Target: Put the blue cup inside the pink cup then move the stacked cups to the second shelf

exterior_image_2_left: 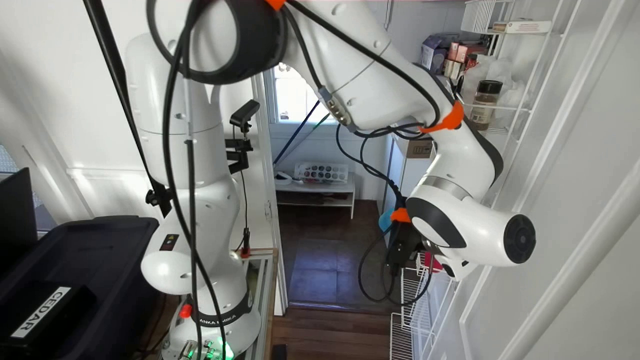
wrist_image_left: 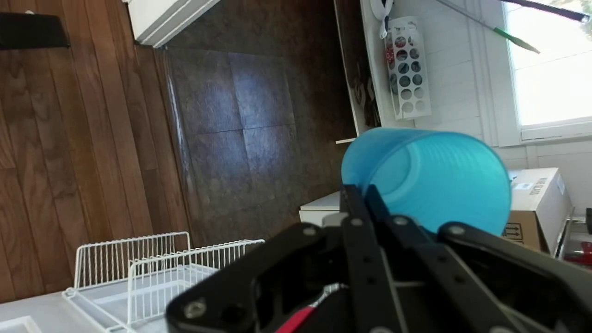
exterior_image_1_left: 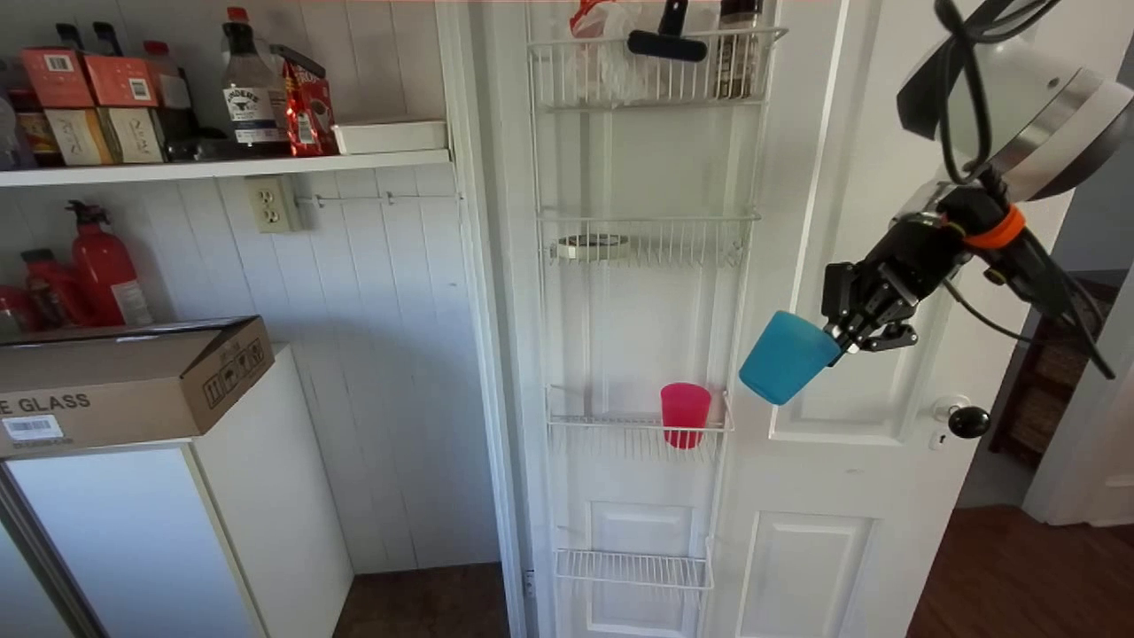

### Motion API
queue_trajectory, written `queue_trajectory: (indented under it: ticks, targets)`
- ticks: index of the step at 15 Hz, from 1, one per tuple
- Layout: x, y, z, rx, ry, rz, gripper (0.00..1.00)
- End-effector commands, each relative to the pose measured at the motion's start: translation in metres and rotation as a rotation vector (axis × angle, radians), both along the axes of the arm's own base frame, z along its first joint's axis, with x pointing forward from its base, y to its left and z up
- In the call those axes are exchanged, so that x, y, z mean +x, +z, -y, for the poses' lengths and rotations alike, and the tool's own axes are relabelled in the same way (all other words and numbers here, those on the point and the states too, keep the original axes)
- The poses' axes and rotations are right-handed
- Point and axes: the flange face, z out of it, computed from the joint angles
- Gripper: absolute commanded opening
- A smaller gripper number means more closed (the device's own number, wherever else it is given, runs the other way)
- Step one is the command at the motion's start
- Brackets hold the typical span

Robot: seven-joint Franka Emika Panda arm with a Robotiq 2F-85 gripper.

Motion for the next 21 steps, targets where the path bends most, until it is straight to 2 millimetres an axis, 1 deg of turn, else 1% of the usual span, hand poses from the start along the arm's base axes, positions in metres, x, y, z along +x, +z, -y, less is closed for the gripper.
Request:
queue_trajectory:
  ticks: [1, 4, 10, 14, 21]
  targets:
    - [0.020, -0.029, -0.011, 0.029, -0.061, 0.001, 0.01]
    - [0.034, -0.045, -0.014, 0.032, -0.170, 0.028, 0.01]
    - [0.058, -0.060, -0.018, 0.002, -0.344, 0.119, 0.01]
    - [0.069, -0.068, -0.025, -0.042, -0.382, 0.162, 0.01]
    - [0.082, -0.078, -0.033, -0.126, -0.388, 0.205, 0.01]
